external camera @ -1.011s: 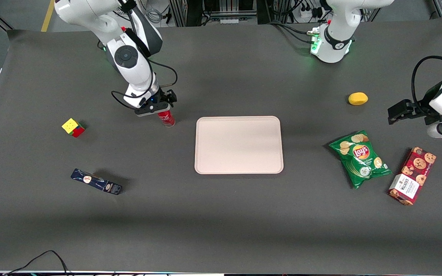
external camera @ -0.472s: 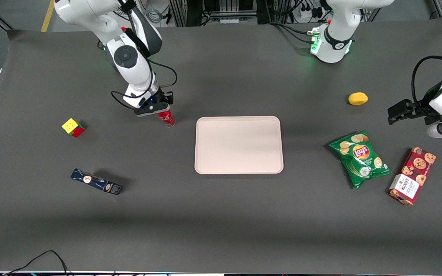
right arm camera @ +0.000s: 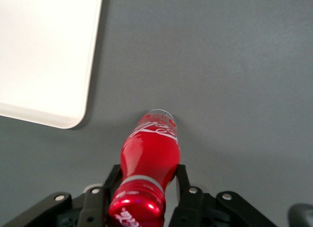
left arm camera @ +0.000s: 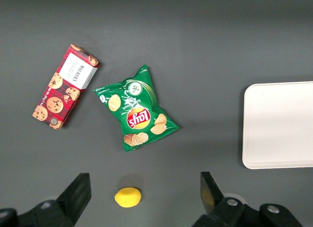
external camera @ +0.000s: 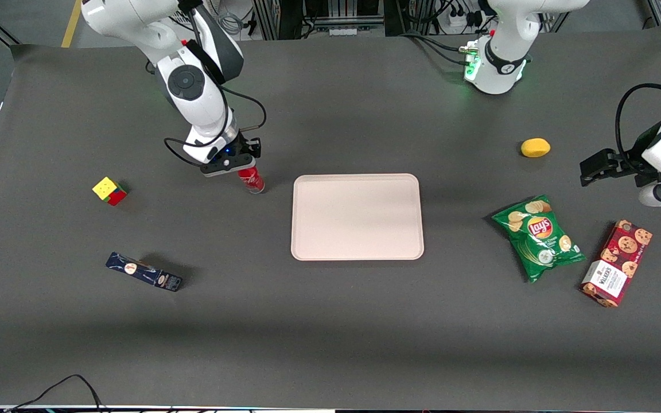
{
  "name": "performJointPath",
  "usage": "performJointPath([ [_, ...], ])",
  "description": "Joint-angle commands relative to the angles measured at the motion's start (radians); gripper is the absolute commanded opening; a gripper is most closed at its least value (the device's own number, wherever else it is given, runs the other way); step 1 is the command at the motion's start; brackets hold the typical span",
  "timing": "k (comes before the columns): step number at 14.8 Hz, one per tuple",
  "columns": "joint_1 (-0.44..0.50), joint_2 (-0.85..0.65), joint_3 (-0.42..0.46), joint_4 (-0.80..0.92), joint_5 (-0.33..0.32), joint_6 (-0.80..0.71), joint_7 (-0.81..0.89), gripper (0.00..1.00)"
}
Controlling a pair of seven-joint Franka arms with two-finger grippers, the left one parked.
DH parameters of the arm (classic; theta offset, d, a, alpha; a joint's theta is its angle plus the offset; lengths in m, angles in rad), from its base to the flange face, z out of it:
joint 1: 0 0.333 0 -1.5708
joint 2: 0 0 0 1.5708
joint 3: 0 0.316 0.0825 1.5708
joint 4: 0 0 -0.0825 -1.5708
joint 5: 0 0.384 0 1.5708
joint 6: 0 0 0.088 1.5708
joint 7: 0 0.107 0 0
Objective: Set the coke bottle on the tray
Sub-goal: 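Lift the bottle upright with the right gripper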
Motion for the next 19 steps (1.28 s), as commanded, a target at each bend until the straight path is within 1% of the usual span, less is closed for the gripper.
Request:
performJointPath([
  [1,-0.029,-0.030,-0.003,0.209,0.020,-0.249,-0.003,0.00],
  [4,-0.029,-0.057,-0.018,0.414,0.017,-0.471,-0.006,0.00],
  [6,-0.031,-0.050,-0.023,0.588,0.012,-0.643,-0.055,0.00],
  [8,-0.029,-0.038,-0.053,0.706,0.012,-0.752,-0.087,0.00],
  [11,-0.026,-0.031,-0.058,0.722,0.015,-0.759,-0.079,0.00],
  [13,-0.014,-0.001,-0.045,0.757,0.020,-0.757,-0.023,0.00],
  [17,0.124,0.094,-0.044,0.864,0.023,-0.750,0.216,0.00],
  [19,0.178,0.150,-0.043,0.891,0.021,-0.703,0.310,0.00],
])
